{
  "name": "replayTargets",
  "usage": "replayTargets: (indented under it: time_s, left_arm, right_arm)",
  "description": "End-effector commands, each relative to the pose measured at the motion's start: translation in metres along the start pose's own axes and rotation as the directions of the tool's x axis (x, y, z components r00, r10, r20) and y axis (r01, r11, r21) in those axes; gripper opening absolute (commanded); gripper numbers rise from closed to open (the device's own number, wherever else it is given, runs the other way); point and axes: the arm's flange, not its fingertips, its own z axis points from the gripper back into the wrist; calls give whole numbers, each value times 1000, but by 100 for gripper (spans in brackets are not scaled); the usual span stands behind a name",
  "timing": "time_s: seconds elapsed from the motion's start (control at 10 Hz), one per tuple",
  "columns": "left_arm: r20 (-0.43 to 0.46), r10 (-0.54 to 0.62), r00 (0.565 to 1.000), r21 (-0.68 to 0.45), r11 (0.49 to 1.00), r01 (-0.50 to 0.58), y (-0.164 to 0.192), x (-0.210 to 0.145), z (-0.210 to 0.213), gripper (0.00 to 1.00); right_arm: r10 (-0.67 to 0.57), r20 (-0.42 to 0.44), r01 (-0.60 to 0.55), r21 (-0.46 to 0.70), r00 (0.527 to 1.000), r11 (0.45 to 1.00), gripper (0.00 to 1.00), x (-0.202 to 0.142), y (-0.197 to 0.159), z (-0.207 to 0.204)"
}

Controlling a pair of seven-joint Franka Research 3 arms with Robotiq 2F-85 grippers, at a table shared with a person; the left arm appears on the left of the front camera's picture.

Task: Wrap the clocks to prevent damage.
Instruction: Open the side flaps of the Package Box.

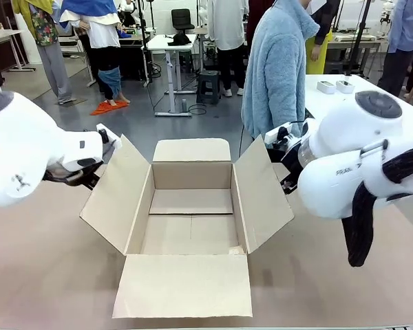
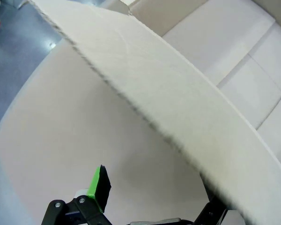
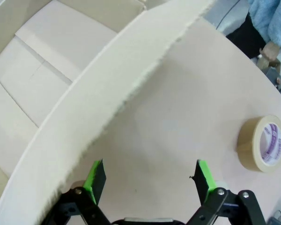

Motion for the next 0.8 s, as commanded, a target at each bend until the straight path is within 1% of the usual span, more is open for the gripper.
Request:
replayTargets:
  time_s: [0.0, 0.1, 0.2, 0.3, 0.4, 0.5, 0.6, 0.7]
  left_arm:
    - [-54, -53, 997, -24, 998, 52, 32, 9, 82, 100]
    - [-91, -72, 993, -17, 997, 71, 50, 31, 112, 100]
    - [-126, -74, 989, -15, 997, 72, 58, 41, 140, 100]
    - [-131, -71, 989, -14, 997, 70, 62, 45, 169, 100]
    - [-139, -87, 986, 0, 996, 88, 62, 54, 194, 100]
    - [-148, -83, 985, 5, 996, 85, 66, 52, 221, 100]
    - [-148, -76, 986, -3, 997, 77, 67, 45, 233, 100]
    - [-129, -87, 988, 3, 996, 88, 68, 44, 235, 100]
  right_arm:
    - [-8, -109, 4, -35, 994, 999, 100, 17, -12, 70]
    - [-59, -97, 52, -79, 994, 996, 100, 35, -27, 101]
    - [-100, -95, 91, -91, 990, 992, 100, 50, -38, 138]
    - [-114, -77, 105, -112, 990, 988, 100, 61, -39, 174]
    - [-105, -65, 96, -128, 992, 987, 100, 67, -34, 201]
    - [-77, -75, 67, -135, 994, 989, 100, 67, -22, 229]
    - [-70, -95, 55, -143, 993, 988, 100, 67, -15, 236]
    - [-61, -88, 47, -155, 994, 987, 100, 66, -14, 235]
